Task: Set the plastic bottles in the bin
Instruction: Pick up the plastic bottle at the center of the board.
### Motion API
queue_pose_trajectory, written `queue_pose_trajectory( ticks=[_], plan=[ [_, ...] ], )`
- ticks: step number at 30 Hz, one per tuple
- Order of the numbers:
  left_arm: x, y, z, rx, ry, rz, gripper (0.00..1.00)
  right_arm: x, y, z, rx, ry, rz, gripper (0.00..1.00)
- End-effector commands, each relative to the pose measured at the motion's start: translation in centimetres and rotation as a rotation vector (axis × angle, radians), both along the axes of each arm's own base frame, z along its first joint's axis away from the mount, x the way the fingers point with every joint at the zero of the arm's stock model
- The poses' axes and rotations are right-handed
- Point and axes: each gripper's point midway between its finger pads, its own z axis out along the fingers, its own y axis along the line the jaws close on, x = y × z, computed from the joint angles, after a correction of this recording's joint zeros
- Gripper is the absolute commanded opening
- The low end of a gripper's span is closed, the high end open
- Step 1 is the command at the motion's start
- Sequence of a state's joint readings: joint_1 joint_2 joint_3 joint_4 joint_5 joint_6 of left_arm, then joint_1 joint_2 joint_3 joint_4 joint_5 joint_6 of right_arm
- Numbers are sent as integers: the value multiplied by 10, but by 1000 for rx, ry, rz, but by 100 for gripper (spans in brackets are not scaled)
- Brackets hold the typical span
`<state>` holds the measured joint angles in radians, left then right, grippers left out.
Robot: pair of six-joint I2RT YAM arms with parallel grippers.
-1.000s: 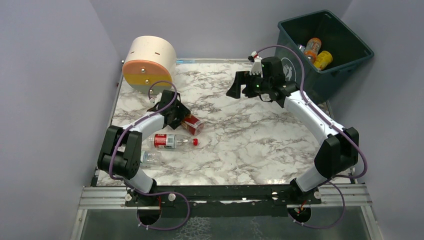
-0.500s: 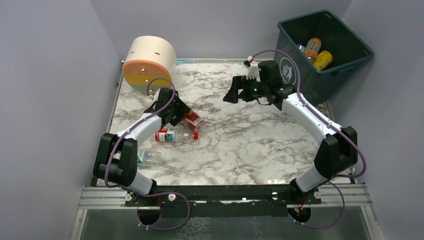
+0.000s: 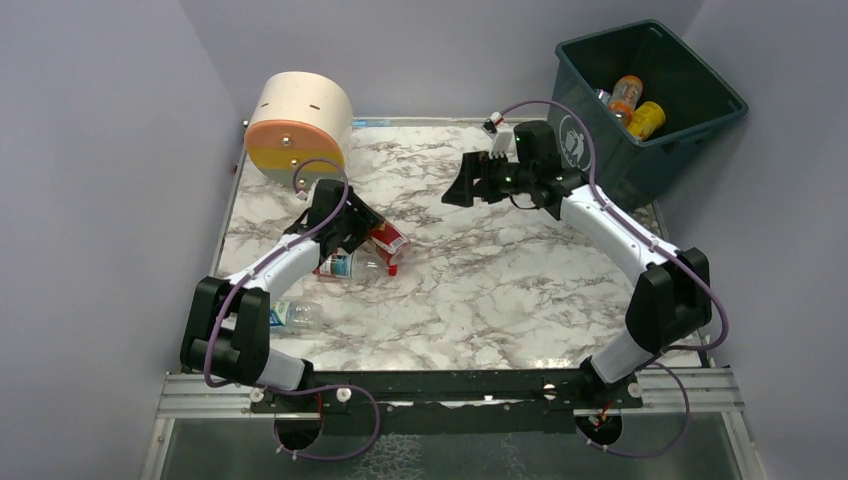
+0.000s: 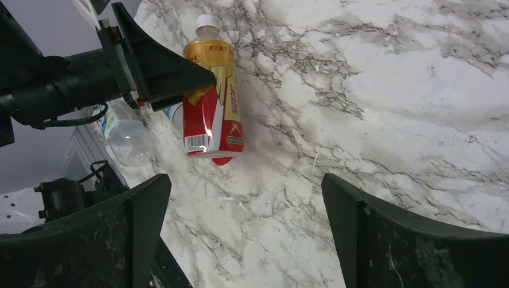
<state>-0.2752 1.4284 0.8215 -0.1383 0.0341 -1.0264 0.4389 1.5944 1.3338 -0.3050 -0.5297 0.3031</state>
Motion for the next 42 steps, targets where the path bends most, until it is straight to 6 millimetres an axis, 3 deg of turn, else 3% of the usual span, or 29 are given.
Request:
queue_pose_trajectory(
  ticks=[1,11,16,24,35,42],
  plan=[
    [2,-8,13,-29,-57,-44,61,-3,10,-8,15,-1,52,99],
    [7,-17,40,-65,-111,-83,61,-17,45,-25,-50,-17,95,99],
    [4,-24,59,-119,-182,-104,61,-30,62,-35,37,77,166,100],
    [0,-33,89,-171,-306,-171,61,-44,76,-19,140,146,252,99],
    [-17,-58,106,-301,-462,-337,62,-58,75,-1,248,203,322,99],
    [-23,-64,135,-333,-591,-399,63,-61,64,-3,247,227,299,99]
  ],
)
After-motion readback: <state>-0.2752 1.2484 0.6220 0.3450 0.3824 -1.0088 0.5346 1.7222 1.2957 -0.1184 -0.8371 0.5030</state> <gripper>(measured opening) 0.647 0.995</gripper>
